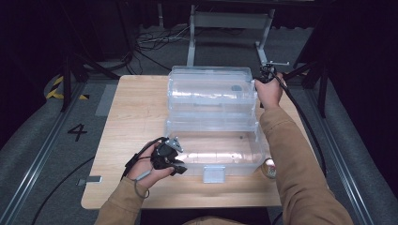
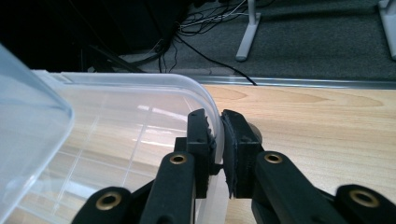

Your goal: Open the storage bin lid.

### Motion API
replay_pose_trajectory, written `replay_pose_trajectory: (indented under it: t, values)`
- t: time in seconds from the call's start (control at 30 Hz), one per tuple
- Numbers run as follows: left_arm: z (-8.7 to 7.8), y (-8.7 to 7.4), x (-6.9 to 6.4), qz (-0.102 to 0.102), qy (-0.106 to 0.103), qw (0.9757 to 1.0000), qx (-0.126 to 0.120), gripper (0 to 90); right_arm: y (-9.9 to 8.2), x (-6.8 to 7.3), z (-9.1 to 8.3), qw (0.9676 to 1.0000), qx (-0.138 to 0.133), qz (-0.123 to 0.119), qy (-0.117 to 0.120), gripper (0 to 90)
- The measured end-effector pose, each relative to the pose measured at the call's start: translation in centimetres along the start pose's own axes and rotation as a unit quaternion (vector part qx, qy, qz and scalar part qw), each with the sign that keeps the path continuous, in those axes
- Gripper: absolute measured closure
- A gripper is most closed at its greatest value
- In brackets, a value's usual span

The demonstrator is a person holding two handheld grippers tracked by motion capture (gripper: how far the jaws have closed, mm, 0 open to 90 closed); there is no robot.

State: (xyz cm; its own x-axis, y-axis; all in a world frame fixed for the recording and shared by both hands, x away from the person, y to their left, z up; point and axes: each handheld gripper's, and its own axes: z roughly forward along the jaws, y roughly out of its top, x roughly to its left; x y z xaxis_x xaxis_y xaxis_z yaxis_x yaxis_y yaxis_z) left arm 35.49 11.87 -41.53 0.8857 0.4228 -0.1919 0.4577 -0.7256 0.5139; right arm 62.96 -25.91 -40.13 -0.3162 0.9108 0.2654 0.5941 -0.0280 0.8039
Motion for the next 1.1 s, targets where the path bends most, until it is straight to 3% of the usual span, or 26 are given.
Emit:
replay_pose_trajectory:
  t: [0.1, 0.2, 0.3, 0.67, 0.8, 0.97, 1.1]
  values:
    - [0.0, 0.0, 0.0, 0.0, 0.0, 1.0, 0.0, 73.8, -0.1, 0.1, 0.1, 0.9999, -0.001, -0.011, -0.001, 80.2]
    - [0.0, 0.0, 0.0, 0.001, -0.001, 1.0, 0.001, 73.8, -0.1, 0.1, 0.1, 0.9994, -0.012, -0.03, -0.008, 69.5]
    - [0.0, 0.0, 0.0, 0.002, -0.001, 1.0, 0.0, 73.8, 0.1, -0.1, -0.1, 0.9986, -0.017, -0.046, -0.018, 67.9]
    - [0.0, 0.1, 0.1, 0.0, -0.005, 1.0, 0.004, 73.9, 0.5, -0.7, -1.9, 0.9965, -0.055, -0.058, -0.025, 60.6]
    - [-0.1, 0.2, 0.2, -0.001, -0.009, 0.9999, 0.007, 73.8, 0.6, -0.9, -3.5, 0.9922, -0.068, -0.1, -0.032, 57.7]
    - [-0.1, 0.2, 0.3, -0.013, -0.017, 0.9998, 0.006, 73.3, 0.7, -0.6, -5.1, 0.9927, -0.057, -0.105, -0.014, 56.2]
    - [-0.2, 0.2, 0.6, -0.019, -0.026, 0.9995, 0.005, 72.9, 0.9, 0.0, -7.0, 0.9905, -0.061, -0.123, 0.005, 55.0]
